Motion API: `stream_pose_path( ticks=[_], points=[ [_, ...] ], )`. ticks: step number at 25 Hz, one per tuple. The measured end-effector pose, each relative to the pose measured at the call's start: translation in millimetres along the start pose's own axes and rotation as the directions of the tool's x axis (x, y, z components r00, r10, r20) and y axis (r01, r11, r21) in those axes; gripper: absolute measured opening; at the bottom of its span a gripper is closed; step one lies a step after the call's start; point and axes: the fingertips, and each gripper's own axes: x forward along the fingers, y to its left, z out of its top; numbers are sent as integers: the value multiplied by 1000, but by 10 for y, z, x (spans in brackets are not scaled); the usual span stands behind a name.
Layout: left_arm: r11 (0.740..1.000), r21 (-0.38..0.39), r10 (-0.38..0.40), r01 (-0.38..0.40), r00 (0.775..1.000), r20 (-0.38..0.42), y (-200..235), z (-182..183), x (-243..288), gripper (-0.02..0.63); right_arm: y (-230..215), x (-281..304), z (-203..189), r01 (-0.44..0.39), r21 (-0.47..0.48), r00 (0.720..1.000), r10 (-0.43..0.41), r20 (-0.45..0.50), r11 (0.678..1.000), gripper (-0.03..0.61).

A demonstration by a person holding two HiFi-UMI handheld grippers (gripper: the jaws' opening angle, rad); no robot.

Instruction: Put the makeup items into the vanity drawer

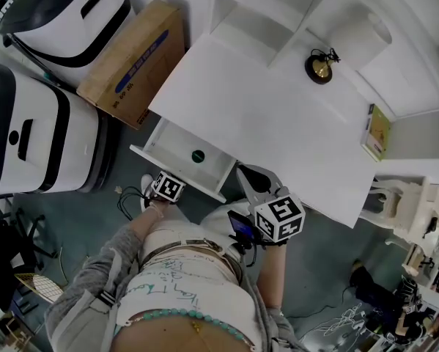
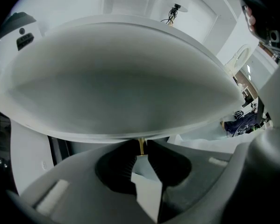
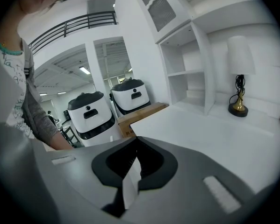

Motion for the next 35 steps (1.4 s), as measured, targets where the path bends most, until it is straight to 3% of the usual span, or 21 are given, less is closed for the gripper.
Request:
stream_pose_path(
  ticks=[15, 18, 22, 35],
  points=[
    [1000, 16, -6, 6, 1000, -18, 35, 124, 40, 78, -114, -162, 21, 75, 22, 997, -76, 29, 997, 29],
    [1000, 11, 19, -18, 998, -58, 84, 61, 34, 78, -127, -167, 32, 80, 24, 996, -81, 32, 996, 29],
    [1000, 23, -13, 13, 1000, -13, 26, 185, 53, 78, -140, -182, 43, 85, 23, 996, -86, 34, 996, 29],
    [1000, 21, 7, -6, 999, -39, 87, 209, 71, 78, -203, -209, 17, 114, 36, 993, -115, 23, 993, 29]
  ],
)
